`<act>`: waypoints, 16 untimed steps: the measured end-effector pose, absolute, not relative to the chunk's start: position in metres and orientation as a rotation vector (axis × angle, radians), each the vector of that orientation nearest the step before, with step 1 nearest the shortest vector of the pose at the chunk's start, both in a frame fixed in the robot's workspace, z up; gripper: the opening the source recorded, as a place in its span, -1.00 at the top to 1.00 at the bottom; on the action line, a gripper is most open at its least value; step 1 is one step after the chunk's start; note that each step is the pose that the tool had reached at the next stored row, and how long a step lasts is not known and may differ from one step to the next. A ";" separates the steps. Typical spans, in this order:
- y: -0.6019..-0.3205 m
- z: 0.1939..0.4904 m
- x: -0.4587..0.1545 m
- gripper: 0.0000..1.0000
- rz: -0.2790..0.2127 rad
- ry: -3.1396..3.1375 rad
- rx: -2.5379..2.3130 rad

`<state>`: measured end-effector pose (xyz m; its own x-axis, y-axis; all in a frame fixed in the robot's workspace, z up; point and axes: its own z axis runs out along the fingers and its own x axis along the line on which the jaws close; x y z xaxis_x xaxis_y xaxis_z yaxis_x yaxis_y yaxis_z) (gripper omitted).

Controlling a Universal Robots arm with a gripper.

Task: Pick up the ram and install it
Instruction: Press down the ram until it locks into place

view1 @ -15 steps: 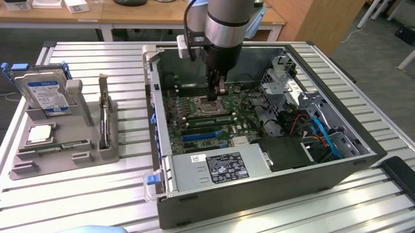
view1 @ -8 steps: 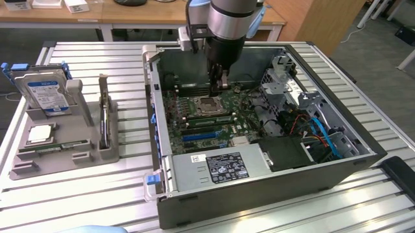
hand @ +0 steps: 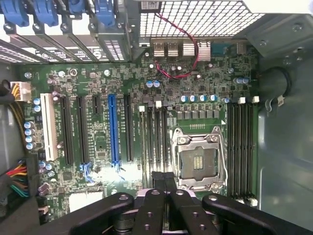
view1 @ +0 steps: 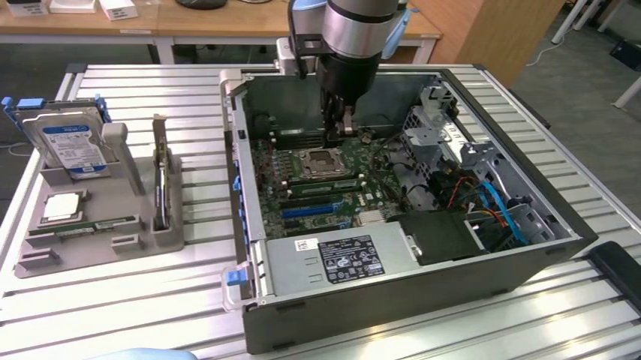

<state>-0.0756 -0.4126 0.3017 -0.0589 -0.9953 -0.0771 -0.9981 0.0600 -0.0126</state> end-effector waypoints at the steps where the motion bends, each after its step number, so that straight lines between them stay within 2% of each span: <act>1: -0.413 0.302 -0.076 0.80 0.065 2.240 -2.111; 16: -0.413 0.302 -0.070 0.80 0.056 2.249 -2.121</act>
